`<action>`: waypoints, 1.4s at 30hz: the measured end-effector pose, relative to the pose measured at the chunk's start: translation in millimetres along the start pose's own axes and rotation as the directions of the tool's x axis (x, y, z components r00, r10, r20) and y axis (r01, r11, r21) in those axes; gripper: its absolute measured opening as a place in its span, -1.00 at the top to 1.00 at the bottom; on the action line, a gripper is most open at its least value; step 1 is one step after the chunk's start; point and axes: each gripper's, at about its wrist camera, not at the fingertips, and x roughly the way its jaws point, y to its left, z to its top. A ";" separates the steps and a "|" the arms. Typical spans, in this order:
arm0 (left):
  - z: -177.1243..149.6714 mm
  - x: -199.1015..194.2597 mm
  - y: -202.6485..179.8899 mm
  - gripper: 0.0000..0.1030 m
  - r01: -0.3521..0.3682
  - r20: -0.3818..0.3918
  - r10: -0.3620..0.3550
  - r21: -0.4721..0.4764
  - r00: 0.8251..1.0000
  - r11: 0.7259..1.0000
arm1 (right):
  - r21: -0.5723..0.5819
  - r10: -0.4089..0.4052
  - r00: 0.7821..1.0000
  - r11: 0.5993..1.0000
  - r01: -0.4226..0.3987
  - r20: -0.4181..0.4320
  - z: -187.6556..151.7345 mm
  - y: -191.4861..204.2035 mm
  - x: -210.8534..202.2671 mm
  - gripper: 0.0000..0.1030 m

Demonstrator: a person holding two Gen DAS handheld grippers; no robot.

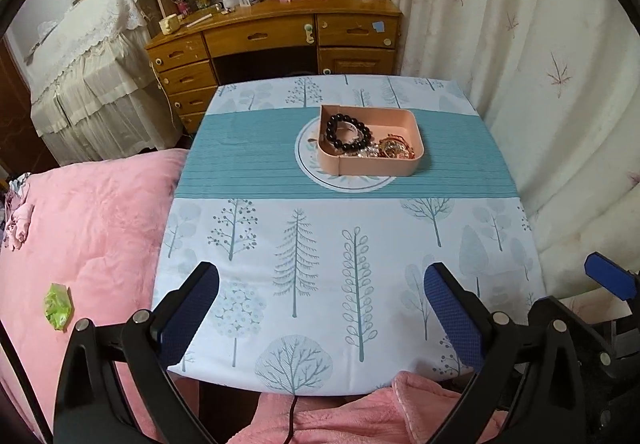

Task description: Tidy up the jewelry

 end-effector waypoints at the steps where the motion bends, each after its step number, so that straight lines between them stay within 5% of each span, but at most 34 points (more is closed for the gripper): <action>1: 0.0 -1.4 0.7 -0.97 -0.007 0.006 0.007 0.001 1.000 1.000 | -0.005 0.001 1.000 1.000 -0.001 0.005 0.6 0.8 -0.4 -1.00; 42: -11.5 -7.1 1.8 -0.97 -0.009 0.016 0.009 -0.009 1.000 1.000 | -0.005 0.005 0.999 1.000 -0.005 -0.036 -3.9 2.1 12.2 -1.00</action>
